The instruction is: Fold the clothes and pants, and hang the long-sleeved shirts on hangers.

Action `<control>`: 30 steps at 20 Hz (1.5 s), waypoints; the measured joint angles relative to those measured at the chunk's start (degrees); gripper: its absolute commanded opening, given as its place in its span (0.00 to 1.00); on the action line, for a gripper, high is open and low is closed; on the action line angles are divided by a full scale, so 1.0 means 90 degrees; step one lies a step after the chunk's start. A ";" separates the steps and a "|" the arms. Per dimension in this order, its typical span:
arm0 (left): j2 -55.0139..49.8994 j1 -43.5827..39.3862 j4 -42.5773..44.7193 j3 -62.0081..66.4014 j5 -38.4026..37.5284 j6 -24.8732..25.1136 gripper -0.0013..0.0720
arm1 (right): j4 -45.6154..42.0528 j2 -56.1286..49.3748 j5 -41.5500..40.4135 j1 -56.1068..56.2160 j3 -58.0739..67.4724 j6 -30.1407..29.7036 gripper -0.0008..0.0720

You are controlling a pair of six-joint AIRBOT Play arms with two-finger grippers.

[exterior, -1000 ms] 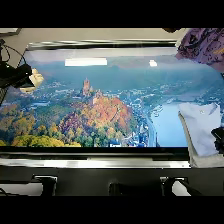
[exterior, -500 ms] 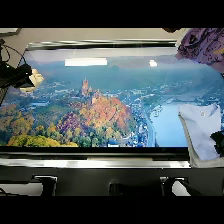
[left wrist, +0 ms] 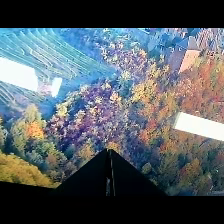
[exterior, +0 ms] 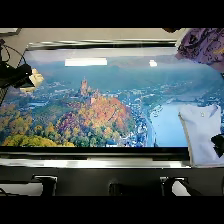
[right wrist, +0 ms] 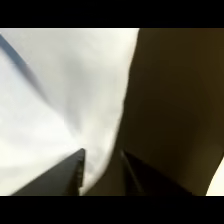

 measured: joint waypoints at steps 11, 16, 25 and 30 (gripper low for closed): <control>0.0321 0.0158 0.0000 0.0000 0.0073 0.0457 0.04 | 0.2212 0.0000 -0.2108 0.0539 0.1933 -0.1758 0.30; 0.0923 0.0510 0.0017 -0.0102 0.0155 0.0857 0.04 | 0.3480 -0.0143 -0.3337 0.2858 0.2261 -0.2667 0.06; 0.2212 0.0104 0.0063 -0.2200 0.1124 0.1173 0.04 | 0.3390 -0.0454 -0.3808 0.6139 0.2329 -0.3259 0.06; 0.2484 0.0051 0.0104 -0.2812 0.1396 0.1195 0.04 | 0.3298 -0.0469 -0.3898 0.6424 0.2331 -0.3293 0.06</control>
